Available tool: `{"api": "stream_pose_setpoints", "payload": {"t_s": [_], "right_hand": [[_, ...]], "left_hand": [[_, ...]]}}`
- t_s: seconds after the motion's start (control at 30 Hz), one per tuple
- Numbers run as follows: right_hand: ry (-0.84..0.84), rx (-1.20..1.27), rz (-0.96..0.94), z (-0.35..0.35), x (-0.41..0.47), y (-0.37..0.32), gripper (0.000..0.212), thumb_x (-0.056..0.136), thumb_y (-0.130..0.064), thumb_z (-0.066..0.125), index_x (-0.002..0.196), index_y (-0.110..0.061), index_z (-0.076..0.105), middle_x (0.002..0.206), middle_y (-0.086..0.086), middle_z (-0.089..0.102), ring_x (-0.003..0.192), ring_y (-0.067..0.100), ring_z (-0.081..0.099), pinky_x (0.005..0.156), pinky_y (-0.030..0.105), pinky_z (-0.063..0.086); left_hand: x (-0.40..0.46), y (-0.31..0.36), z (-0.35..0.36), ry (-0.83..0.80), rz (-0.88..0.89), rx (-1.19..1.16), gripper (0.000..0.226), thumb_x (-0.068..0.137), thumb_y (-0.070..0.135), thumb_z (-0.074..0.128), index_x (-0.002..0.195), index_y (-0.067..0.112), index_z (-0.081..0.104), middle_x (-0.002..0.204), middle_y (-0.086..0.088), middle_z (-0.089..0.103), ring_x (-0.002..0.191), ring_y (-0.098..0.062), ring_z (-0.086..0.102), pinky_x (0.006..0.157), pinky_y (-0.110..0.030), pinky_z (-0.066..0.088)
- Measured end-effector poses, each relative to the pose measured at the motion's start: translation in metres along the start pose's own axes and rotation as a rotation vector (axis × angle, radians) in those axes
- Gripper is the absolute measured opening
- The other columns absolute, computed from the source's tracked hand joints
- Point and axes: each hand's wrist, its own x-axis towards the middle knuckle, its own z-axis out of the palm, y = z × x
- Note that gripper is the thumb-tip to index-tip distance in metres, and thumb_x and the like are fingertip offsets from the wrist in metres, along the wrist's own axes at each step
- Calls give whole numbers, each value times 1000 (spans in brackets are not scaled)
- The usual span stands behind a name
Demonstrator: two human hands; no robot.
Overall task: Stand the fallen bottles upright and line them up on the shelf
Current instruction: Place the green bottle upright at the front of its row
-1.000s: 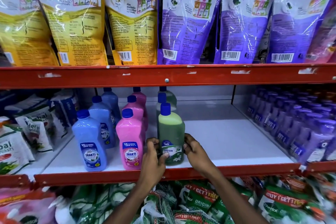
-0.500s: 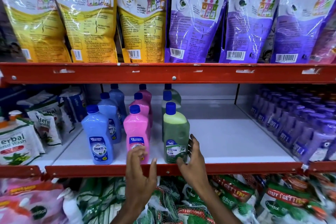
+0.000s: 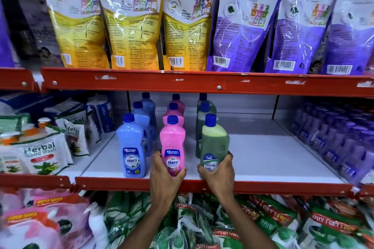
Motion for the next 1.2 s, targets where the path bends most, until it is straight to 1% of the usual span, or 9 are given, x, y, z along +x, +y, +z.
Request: {"api": "stream_pose_setpoints", "payload": {"t_s": [0.23, 0.33, 0.43, 0.53, 0.67, 0.73, 0.8, 0.93, 1.2], "right_hand": [[-16, 2, -8, 0, 2, 0, 81, 54, -39, 89, 109, -26, 31, 101, 6, 64, 74, 18, 65, 57, 28, 55], [-20, 48, -16, -3, -2, -1, 104, 56, -36, 92, 136, -15, 28, 129, 15, 57, 106, 27, 64, 84, 40, 61], [185, 114, -97, -8, -24, -6, 110, 65, -39, 87, 150, -24, 19, 154, 10, 34, 140, 21, 37, 108, 40, 46], [311, 135, -413, -1, -54, -17, 77, 77, -34, 71, 142, -33, 30, 136, -1, 47, 126, 6, 44, 105, 16, 40], [89, 55, -369, 42, -71, -46, 80, 82, -40, 71, 146, -27, 25, 146, -1, 40, 128, 0, 36, 103, 14, 34], [45, 69, -236, 62, -69, -59, 99, 77, -48, 74, 150, -19, 15, 152, 8, 34, 129, 4, 36, 103, 20, 38], [-20, 73, -114, 76, -64, -67, 107, 72, -50, 79, 149, -10, 17, 144, 17, 43, 126, 24, 50, 98, 33, 50], [-50, 38, -71, 93, -53, -66, 87, 70, -39, 83, 131, 1, 36, 113, 18, 60, 100, 33, 65, 81, 46, 58], [-9, 34, -76, 99, -50, -63, 76, 64, -36, 84, 119, -8, 39, 93, 3, 56, 75, 20, 61, 59, 26, 50]], "left_hand": [[1, -3, -1, -21, -2, -22, 92, 66, 39, 89, 137, 13, 35, 123, -13, 62, 99, -26, 70, 79, -41, 65], [1, -4, -4, -45, 13, -62, 96, 67, 40, 88, 141, 13, 34, 130, -13, 59, 109, -27, 67, 88, -41, 63], [-7, -12, -13, -49, 28, -102, 99, 69, 50, 84, 147, 18, 32, 145, -10, 48, 128, -22, 55, 101, -32, 49], [-13, -28, -35, 174, 167, -77, 76, 75, 58, 73, 135, 21, 44, 137, -5, 49, 127, -17, 47, 104, -37, 45], [6, -51, -59, 410, 155, -20, 75, 70, 39, 82, 127, 9, 45, 130, -12, 48, 123, -30, 49, 102, -48, 48], [19, -55, -63, 309, 59, 4, 95, 63, 36, 90, 136, 8, 37, 136, -16, 44, 126, -35, 49, 103, -52, 49], [27, -58, -66, 170, -16, -6, 111, 60, 38, 93, 145, 9, 28, 143, -17, 40, 130, -36, 49, 103, -52, 51], [32, -69, -66, 135, -13, -25, 101, 69, 24, 88, 148, 17, 25, 144, -16, 48, 128, -34, 56, 100, -45, 54], [35, -72, -67, 122, 6, -42, 98, 70, 21, 87, 146, 19, 26, 139, -14, 52, 121, -28, 60, 93, -32, 54]]}}
